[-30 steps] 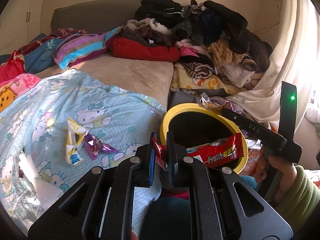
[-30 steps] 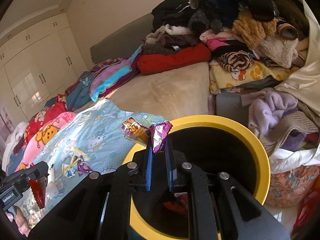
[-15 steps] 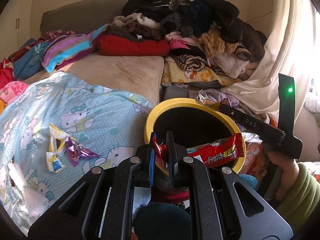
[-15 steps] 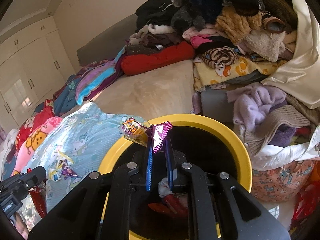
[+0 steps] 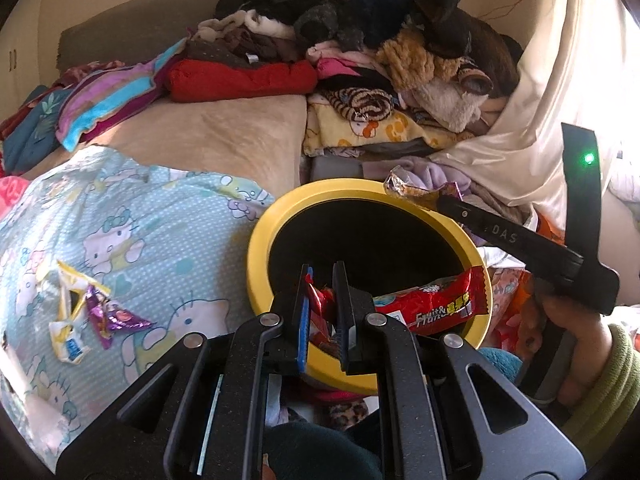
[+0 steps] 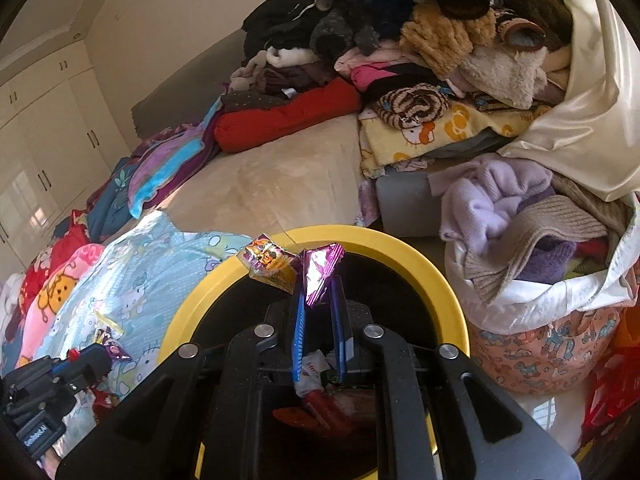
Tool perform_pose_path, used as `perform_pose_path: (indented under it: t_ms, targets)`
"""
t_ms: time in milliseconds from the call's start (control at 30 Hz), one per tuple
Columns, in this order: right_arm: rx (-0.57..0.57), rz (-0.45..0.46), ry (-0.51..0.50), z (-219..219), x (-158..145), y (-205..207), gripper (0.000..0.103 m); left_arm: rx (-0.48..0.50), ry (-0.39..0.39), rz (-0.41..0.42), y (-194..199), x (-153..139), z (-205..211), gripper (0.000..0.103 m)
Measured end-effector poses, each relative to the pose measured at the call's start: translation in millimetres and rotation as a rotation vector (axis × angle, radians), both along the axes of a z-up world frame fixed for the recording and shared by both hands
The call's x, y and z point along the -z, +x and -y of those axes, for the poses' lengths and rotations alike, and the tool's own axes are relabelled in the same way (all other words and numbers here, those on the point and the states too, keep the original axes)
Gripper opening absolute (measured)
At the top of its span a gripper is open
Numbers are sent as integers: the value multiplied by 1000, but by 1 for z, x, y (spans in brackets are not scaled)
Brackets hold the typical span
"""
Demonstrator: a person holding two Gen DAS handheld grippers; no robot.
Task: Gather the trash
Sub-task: 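Open both tools above the yellow bin to drop the wrappers, then move both tools back from the bin toward the wrappers on the sheet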
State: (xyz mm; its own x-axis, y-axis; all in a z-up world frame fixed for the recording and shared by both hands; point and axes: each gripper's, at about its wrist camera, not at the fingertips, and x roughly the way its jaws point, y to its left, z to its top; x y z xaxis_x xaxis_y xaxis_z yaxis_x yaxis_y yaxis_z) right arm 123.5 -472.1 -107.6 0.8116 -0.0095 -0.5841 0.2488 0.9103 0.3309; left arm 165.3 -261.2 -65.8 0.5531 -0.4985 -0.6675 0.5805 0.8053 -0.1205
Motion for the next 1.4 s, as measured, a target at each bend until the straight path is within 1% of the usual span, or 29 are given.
perform_pose_path:
  t_ms: [200, 500, 600, 767, 800, 867, 933, 1000, 1033, 1067, 1100, 1133, 1167, 1333, 1400]
  targets:
    - [14, -11, 8, 7, 5, 1, 12, 9, 33, -16, 11, 14, 16, 6]
    - [6, -35, 7, 9, 11, 5, 12, 7, 43, -48, 24, 27, 28, 6]
    - [6, -44, 6, 8, 13, 6, 15, 6, 45, -53, 25, 30, 30, 6]
    - [19, -58, 13, 10, 16, 8, 15, 13, 35, -74, 27, 34, 31, 11]
    - [20, -59, 14, 10, 17, 8, 16, 17, 34, -78, 28, 34, 32, 11]
    - [25, -62, 14, 10, 17, 8, 20, 21, 33, -84, 28, 35, 32, 20]
    - [27, -63, 16, 11, 17, 8, 25, 25, 28, -91, 28, 36, 32, 23]
    - [32, -61, 14, 11, 17, 8, 28, 22, 24, -96, 28, 36, 31, 32]
    - [32, -60, 13, 11, 16, 8, 30, 22, 20, -97, 28, 36, 31, 43]
    - [33, -60, 13, 11, 16, 7, 32, 20, 10, -100, 28, 36, 30, 50]
    - [36, -59, 13, 11, 16, 7, 35, 16, -3, -100, 27, 34, 28, 52]
    - [39, -57, 13, 11, 16, 7, 38, 14, -9, -101, 27, 34, 27, 58]
    - [41, -56, 13, 11, 15, 7, 40, 12, -14, -102, 27, 33, 26, 68]
    - [47, -46, 15, 11, 14, 5, 50, 1, -45, -92, 24, 25, 18, 92]
    - [47, -40, 14, 10, 13, 4, 52, -8, -52, -81, 21, 21, 15, 92]
